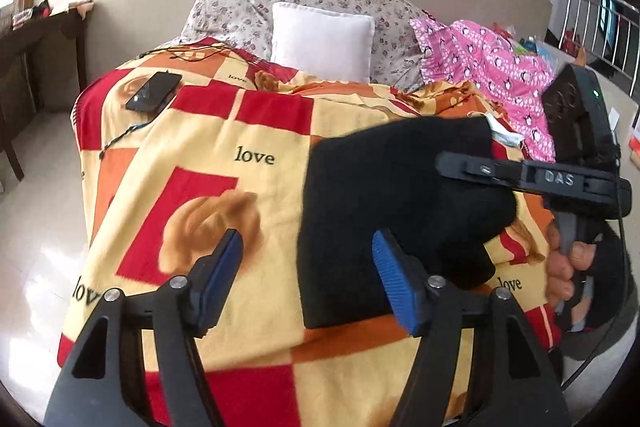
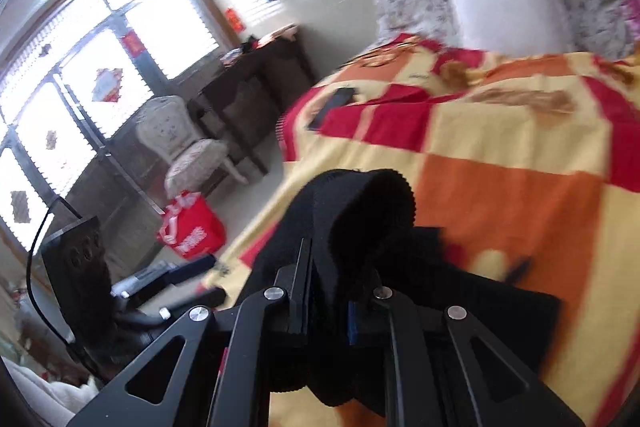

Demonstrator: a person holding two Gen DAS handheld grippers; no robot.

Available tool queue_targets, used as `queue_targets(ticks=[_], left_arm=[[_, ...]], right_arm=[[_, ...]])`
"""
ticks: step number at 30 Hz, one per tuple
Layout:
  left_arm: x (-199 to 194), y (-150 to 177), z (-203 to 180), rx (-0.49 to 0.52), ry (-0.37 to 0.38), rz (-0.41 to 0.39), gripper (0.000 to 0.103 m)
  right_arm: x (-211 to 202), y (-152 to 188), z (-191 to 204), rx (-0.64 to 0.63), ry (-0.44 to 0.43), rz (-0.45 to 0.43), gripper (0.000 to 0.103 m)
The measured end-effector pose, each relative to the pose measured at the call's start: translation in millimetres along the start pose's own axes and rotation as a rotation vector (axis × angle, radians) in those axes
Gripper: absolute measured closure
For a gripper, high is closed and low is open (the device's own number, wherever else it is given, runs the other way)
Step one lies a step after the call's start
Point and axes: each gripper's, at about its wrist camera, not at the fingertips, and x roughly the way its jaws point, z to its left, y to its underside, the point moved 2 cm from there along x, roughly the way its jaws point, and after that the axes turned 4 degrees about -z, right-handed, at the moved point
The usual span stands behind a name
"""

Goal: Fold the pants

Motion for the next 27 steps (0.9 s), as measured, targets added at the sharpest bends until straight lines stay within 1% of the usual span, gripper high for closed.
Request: queue_targets(ticks=[3, 4, 5, 6, 7, 8, 9, 10, 12, 15, 17, 18, 19, 21, 22, 23, 25, 26, 27], left_arm=[[12, -1, -8, -0.001, 0.012, 0.022, 0.037], [17, -1, -10, 0.003, 0.013, 0.032, 0.037], [22, 0, -13, 0.008, 0.010, 0.043, 0.037], [29, 2, -16, 0.013, 0.003, 0.062, 0.037], [37, 4, -19, 0.017, -0.003, 0.080, 0.037], [44, 5, -21, 0.018, -0.007, 0.098, 0.037], [48, 6, -23, 0.020, -0.011, 0.108, 0.037], [53, 7, -25, 0.022, -0.023, 0.122, 0.037], [59, 5, -28, 0.030, -0.047, 0.137, 0.037], [61, -1, -31, 0.038, -0.061, 0.134, 0.037], [65, -7, -33, 0.039, -0.070, 0.125, 0.037], [69, -11, -35, 0.040, -0.075, 0.124, 0.037], [75, -12, -37, 0.045, -0.080, 0.132, 0.036], [88, -14, -41, 0.058, -0.099, 0.156, 0.036], [95, -13, -43, 0.062, -0.102, 0.164, 0.036], [99, -13, -44, 0.066, -0.104, 0.169, 0.036], [109, -11, -46, 0.074, -0.117, 0.189, 0.034], [112, -9, -47, 0.076, -0.120, 0.192, 0.032], [115, -9, -48, 0.077, -0.121, 0.191, 0.031]], right_arm=[[-22, 10, -27, 0.028, 0.079, 0.002, 0.091], [-27, 17, -38, 0.042, 0.117, 0.012, 0.091], [-27, 21, -46, 0.050, 0.136, 0.025, 0.091], [-25, 29, -56, 0.059, 0.163, 0.054, 0.091], [-20, 34, -62, 0.063, 0.184, 0.077, 0.088], [-13, 40, -69, 0.062, 0.222, 0.104, 0.080], [-8, 43, -74, 0.054, 0.254, 0.116, 0.077], [-6, 45, -77, 0.032, 0.298, 0.128, 0.077], [-14, 44, -74, 0.040, 0.298, 0.112, 0.071], [-33, 33, -67, 0.003, 0.356, 0.066, 0.071], [-51, 22, -63, 0.018, 0.344, 0.001, 0.069], [-53, 16, -59, 0.015, 0.327, -0.022, 0.069], [-53, 12, -52, 0.000, 0.291, -0.040, 0.069], [-42, 9, -46, -0.011, 0.248, -0.018, 0.070], [-32, 8, -43, -0.020, 0.230, 0.001, 0.072], [-20, 9, -42, -0.033, 0.227, 0.027, 0.072], [1, 14, -46, -0.036, 0.249, 0.073, 0.072], [9, 18, -50, -0.034, 0.265, 0.090, 0.075], [16, 20, -56, -0.030, 0.284, 0.105, 0.075]])
